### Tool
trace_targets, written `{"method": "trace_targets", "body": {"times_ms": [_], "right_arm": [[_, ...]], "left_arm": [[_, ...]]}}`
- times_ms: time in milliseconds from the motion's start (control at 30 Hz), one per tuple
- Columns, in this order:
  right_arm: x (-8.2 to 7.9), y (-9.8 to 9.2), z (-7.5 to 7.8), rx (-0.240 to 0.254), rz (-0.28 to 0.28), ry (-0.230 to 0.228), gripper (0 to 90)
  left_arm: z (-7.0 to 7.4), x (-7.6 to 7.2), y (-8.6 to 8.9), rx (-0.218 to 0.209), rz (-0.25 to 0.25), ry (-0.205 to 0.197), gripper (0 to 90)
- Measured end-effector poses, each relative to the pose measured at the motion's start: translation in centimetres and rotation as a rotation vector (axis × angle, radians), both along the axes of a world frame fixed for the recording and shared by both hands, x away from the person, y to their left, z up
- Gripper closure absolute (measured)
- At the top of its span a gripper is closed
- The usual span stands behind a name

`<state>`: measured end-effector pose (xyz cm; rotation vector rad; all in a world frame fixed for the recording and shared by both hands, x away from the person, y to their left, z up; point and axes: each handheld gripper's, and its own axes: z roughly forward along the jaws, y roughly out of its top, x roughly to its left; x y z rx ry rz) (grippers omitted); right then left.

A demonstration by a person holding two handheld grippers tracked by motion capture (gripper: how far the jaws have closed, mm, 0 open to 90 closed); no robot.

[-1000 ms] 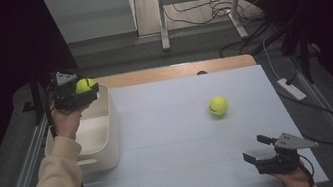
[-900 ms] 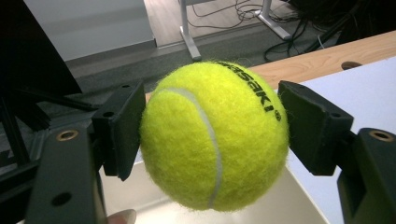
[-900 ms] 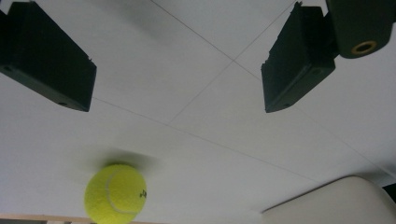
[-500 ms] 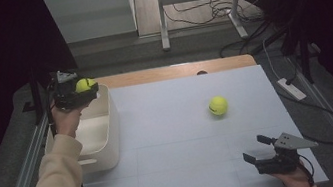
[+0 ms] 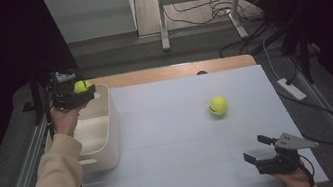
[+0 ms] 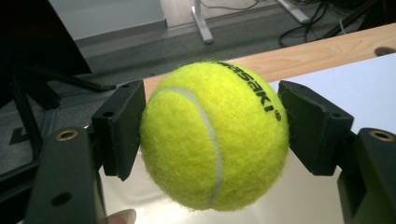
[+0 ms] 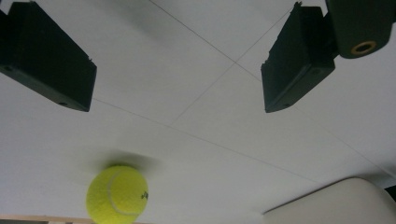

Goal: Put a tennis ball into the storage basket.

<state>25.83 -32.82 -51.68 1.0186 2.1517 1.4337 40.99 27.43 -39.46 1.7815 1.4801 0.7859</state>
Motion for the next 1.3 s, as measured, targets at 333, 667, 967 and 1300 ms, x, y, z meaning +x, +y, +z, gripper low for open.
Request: {"method": "trace_targets", "body": {"times_ms": [333,667,967,1300], "right_arm": [[0.0,0.0,0.0,-0.001,0.001,0.002,10.0],[0.0,0.0,-0.1,0.002,0.003,0.001,10.1],[0.0,0.0,0.0,-0.002,0.004,0.0,10.0],[0.0,0.0,0.0,-0.003,0.003,0.0,10.1]], "left_arm": [[-0.9,0.6,0.8,0.005,0.037,0.072,27.2],[-1.4,0.9,0.9,0.006,0.023,0.121,27.2],[-1.6,0.8,1.1,0.012,0.023,0.147,27.2],[-1.3,0.6,1.4,0.004,0.032,0.13,25.8]]}}
